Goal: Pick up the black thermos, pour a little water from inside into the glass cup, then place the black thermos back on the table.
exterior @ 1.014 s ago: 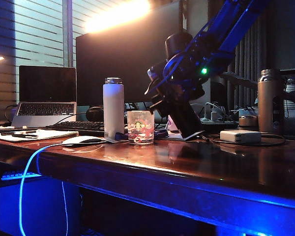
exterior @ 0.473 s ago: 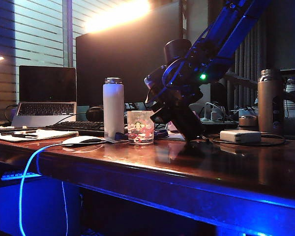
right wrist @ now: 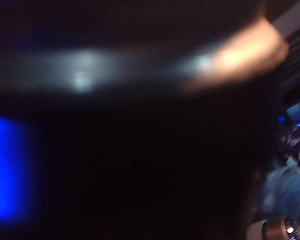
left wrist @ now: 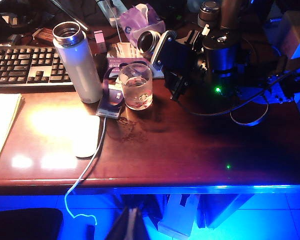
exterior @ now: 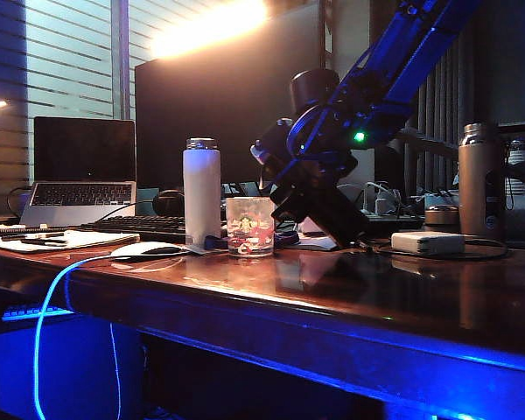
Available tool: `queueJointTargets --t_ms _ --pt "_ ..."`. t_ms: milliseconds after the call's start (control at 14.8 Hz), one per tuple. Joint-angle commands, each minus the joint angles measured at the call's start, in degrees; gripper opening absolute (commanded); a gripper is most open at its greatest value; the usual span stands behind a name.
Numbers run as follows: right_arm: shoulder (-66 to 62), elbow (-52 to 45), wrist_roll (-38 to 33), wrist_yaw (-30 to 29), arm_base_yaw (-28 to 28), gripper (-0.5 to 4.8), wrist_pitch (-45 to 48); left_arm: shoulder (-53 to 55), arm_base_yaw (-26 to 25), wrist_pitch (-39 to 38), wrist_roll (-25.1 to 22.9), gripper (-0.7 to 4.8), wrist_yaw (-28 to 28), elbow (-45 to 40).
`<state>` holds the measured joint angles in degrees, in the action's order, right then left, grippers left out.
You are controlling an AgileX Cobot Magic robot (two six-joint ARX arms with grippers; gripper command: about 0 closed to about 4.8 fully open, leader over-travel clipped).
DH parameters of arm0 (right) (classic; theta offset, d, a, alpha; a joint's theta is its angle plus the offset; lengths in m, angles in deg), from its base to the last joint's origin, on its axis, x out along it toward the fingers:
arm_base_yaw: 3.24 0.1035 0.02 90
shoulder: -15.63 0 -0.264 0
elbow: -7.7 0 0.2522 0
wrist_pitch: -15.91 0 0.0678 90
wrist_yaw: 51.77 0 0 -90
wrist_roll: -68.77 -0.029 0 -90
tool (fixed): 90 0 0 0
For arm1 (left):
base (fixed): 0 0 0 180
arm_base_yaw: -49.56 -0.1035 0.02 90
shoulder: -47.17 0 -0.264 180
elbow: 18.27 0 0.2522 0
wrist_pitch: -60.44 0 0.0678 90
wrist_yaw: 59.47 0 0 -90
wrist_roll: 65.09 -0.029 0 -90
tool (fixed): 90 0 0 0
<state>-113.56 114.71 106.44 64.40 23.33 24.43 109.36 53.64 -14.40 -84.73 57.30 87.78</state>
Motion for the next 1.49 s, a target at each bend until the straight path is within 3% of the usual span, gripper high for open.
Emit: queueJointTargets --t_ms 68,879,1488 --pt "0.6 0.6 6.5 1.2 1.0 1.47 5.7 -0.1 0.0 0.7 0.1 -0.02 0.3 0.0" --pt "0.6 0.6 16.5 2.5 1.5 1.48 6.5 -0.1 0.0 0.7 0.1 -0.02 0.3 0.0" --pt "-0.2 0.6 18.6 4.0 0.9 1.48 6.7 -0.1 0.0 0.7 0.1 -0.02 0.2 0.0"
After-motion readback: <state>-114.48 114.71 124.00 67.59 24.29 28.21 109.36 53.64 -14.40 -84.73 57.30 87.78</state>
